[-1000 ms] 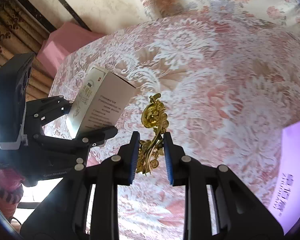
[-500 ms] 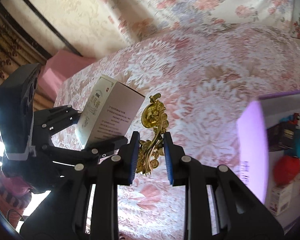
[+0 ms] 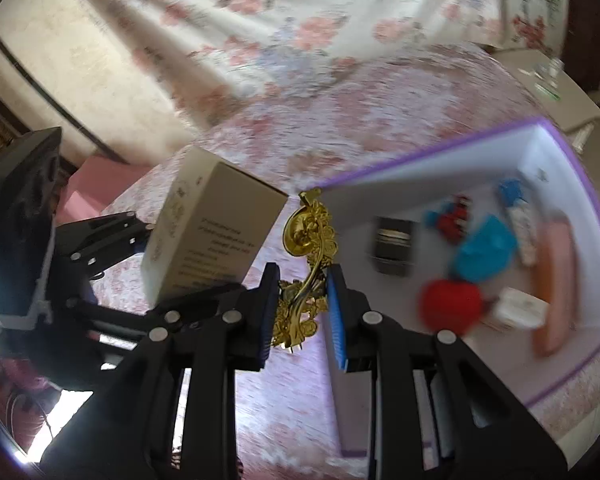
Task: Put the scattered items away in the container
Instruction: 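Lift and carry the cream box and gold ornament with both grippers to the purple box, then lower the cream box with left gripper while right lowers the gold ornament, open both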
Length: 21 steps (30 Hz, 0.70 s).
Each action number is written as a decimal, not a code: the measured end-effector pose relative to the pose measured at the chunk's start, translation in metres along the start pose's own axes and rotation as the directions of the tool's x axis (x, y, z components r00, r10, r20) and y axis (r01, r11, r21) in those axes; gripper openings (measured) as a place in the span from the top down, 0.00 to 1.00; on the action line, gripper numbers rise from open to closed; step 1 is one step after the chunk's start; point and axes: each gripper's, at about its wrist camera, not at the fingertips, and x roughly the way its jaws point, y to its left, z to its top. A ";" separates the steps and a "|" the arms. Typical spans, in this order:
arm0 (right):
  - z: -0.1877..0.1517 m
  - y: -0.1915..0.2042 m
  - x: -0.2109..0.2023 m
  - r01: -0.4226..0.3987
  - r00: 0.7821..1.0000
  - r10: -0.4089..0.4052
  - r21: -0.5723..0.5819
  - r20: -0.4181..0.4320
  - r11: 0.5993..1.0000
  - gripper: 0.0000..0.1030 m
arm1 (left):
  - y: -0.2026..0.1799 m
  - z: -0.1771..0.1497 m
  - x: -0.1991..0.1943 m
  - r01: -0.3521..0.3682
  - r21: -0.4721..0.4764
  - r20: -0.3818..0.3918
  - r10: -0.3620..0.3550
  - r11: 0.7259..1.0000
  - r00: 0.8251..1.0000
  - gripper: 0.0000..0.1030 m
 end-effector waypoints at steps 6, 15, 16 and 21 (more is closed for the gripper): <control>-0.013 -0.052 -0.011 0.024 0.999 -0.023 0.054 -0.022 0.998 0.74 | -0.048 0.016 0.028 0.040 0.042 -0.044 -0.038 0.998 0.998 0.47; -0.023 -0.104 -0.014 0.027 0.998 -0.022 0.078 -0.067 0.997 0.74 | -0.083 0.017 0.062 0.057 0.001 -0.129 -0.056 0.998 0.990 0.47; -0.024 -0.107 -0.013 0.024 0.997 -0.019 0.072 -0.075 0.997 0.74 | -0.085 0.016 0.067 0.053 -0.006 -0.141 -0.053 0.999 0.989 0.47; -0.027 -0.118 -0.007 0.009 0.993 -0.006 0.028 -0.116 1.000 0.74 | -0.092 0.009 0.082 0.024 -0.083 -0.184 -0.040 0.996 0.982 0.47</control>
